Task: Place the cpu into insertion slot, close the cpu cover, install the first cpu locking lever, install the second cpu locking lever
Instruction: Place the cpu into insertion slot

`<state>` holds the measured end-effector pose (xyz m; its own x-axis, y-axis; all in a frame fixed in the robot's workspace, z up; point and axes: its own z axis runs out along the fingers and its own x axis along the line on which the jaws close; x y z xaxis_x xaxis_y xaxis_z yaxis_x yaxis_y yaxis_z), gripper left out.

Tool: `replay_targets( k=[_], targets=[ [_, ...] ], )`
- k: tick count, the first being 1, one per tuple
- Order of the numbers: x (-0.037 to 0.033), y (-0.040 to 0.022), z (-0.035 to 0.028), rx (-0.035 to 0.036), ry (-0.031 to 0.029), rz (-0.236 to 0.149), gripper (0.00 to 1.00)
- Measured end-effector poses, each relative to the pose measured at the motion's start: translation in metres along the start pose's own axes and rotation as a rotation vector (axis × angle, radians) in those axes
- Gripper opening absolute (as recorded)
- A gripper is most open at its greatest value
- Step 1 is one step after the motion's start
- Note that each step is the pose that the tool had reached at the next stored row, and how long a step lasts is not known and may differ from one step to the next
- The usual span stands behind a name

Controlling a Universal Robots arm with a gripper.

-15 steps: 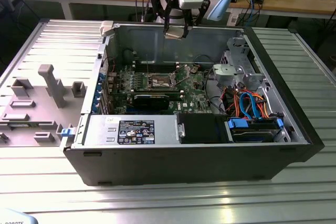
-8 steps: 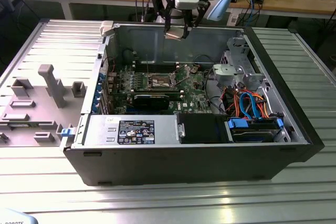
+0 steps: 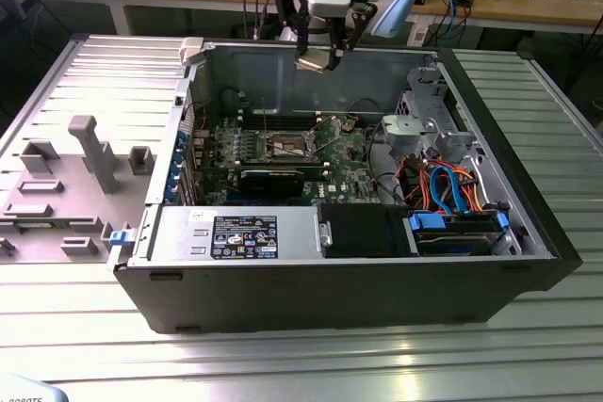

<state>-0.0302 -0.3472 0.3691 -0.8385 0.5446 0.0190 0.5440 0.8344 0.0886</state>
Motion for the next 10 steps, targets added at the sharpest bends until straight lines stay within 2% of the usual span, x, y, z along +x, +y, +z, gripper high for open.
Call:
replay_targets(
  k=[10],
  targets=[
    [0.0003, 0.0004, 0.0003, -0.0012, -0.0057, 0.064, 0.54]
  ],
)
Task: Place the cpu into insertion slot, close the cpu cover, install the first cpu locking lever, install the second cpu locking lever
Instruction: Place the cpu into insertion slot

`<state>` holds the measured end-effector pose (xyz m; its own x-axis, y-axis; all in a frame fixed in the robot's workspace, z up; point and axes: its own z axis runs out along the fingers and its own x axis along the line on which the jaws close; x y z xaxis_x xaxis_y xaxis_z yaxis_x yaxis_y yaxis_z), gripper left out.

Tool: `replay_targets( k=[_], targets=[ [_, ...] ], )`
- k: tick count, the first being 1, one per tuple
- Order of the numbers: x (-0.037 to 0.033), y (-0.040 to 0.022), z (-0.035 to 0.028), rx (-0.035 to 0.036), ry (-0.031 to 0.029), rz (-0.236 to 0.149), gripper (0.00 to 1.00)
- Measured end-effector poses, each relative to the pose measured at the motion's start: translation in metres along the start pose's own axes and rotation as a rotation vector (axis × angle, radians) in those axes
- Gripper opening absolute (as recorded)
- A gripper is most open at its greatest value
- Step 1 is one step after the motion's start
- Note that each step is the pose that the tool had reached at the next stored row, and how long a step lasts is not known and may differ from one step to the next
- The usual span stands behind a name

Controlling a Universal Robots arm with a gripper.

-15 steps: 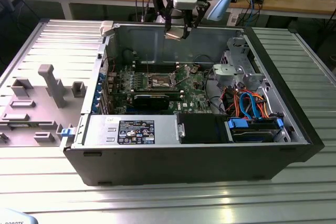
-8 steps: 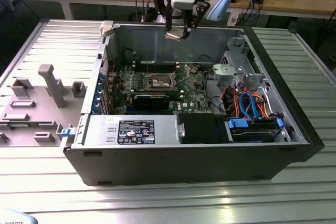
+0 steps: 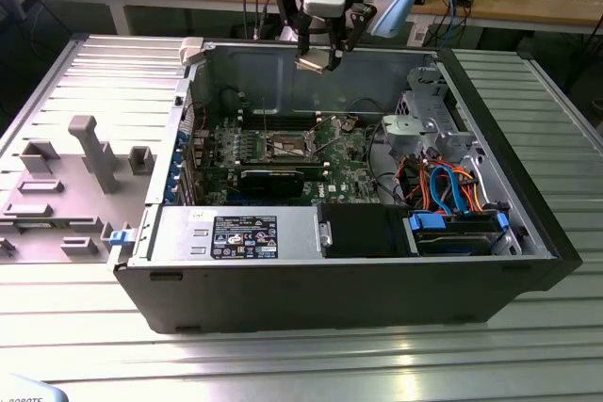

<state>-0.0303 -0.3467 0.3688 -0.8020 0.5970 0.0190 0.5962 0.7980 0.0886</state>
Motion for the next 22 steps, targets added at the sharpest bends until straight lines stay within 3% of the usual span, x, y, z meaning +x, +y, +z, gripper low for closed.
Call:
replay_targets(
  k=[22],
  targets=[
    [0.0002, 0.0004, 0.0003, -0.0019, -0.0087, 0.098, 0.54]
  ],
)
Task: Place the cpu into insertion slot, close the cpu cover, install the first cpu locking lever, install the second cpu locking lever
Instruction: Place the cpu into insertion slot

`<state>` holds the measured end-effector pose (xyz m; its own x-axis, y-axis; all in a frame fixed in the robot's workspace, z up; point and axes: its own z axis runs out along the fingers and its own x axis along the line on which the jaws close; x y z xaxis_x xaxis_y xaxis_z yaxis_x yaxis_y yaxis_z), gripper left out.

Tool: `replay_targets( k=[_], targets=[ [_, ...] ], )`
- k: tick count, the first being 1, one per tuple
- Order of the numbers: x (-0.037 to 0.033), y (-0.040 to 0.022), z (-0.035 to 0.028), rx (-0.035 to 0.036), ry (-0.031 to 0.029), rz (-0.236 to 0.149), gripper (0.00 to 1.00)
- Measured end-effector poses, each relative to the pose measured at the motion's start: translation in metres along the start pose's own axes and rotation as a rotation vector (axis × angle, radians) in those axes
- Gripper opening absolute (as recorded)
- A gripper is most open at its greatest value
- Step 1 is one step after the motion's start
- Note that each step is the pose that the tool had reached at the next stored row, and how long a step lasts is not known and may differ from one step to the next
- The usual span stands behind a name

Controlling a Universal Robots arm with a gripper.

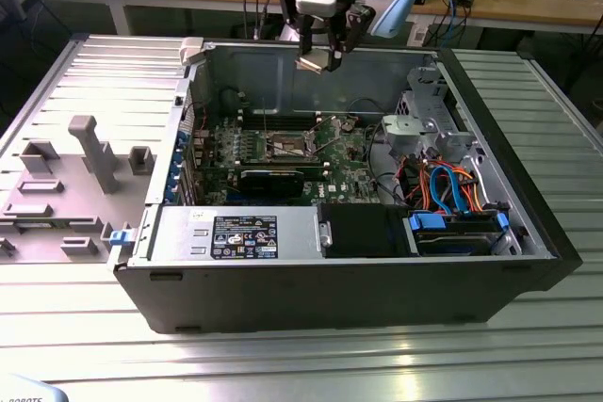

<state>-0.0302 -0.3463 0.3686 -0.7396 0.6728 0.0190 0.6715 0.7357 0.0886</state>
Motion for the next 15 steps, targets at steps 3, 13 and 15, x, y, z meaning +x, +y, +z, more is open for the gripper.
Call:
replay_targets(
  k=[3, 13, 15],
  targets=[
    [0.0001, 0.0, 0.0, -0.0001, -0.001, 0.011, 0.54],
    [0.0001, 0.0001, 0.0001, -0.001, -0.0045, 0.05, 0.54],
    [0.0001, 0.0001, 0.0001, -0.0009, -0.0046, 0.052, 0.54]
  ],
)
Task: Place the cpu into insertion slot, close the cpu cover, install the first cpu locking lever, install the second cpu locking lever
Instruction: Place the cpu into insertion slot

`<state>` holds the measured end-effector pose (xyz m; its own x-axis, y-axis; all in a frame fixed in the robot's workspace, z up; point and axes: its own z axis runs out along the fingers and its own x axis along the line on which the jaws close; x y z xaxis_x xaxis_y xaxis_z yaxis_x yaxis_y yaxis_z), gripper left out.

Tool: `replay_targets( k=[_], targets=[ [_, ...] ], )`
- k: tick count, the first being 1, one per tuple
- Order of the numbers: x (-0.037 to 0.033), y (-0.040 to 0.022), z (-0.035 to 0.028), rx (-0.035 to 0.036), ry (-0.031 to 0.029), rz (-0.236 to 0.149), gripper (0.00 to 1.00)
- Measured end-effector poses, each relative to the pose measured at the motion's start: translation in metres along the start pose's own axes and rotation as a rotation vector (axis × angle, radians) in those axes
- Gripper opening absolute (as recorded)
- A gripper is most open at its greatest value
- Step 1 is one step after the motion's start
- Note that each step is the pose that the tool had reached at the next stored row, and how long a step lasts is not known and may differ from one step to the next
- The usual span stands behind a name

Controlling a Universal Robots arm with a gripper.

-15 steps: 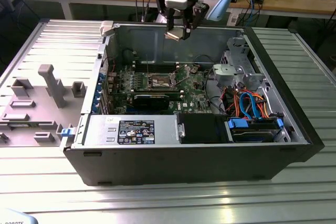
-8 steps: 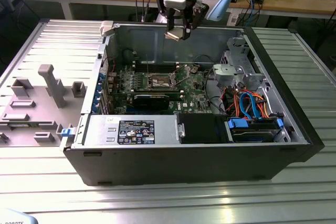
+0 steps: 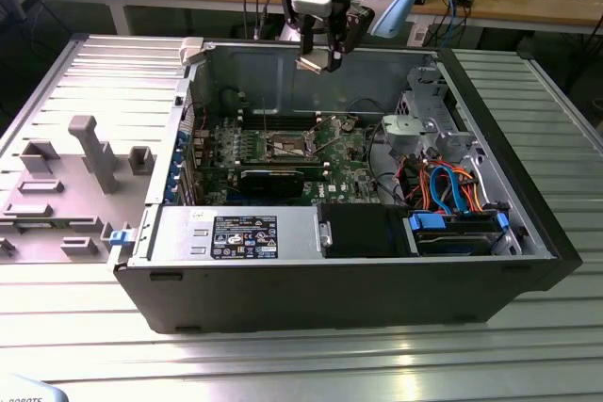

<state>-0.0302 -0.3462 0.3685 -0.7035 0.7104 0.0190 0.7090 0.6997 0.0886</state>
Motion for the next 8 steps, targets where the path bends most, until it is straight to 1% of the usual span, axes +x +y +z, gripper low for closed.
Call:
replay_targets(
  k=[8],
  targets=[
    [0.0, 0.0, 0.0, 0.0, 0.0, 0.0, 0.54]
  ],
)
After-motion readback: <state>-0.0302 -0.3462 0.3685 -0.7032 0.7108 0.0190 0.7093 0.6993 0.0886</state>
